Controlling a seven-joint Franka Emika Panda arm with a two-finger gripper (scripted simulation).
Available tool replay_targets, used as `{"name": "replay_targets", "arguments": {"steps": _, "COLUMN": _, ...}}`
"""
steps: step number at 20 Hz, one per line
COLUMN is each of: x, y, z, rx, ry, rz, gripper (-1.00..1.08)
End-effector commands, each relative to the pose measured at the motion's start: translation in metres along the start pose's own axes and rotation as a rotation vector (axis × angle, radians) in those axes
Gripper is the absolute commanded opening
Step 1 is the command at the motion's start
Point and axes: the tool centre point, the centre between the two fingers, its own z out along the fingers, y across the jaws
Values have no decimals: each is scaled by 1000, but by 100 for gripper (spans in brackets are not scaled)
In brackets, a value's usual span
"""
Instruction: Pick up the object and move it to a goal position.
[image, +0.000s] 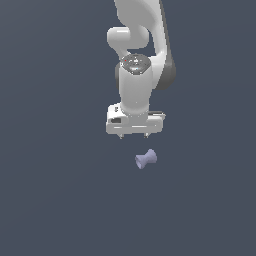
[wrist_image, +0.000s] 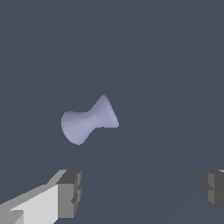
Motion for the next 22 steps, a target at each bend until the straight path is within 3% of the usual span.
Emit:
{"name": "replay_targets", "arguments": {"steps": 1, "x": 0, "y": 0, "z": 0, "rx": 0, "ry": 0, "rz": 0, "gripper": 100}}
{"name": "replay_targets", "arguments": {"steps": 10, "x": -1, "y": -29, "z": 3, "rx": 33, "ry": -14, "rz": -3, "gripper": 100}}
{"name": "replay_targets", "arguments": {"steps": 22, "x": 2, "y": -30, "z": 6, "rx": 32, "ry": -16, "rz": 58, "gripper": 100}}
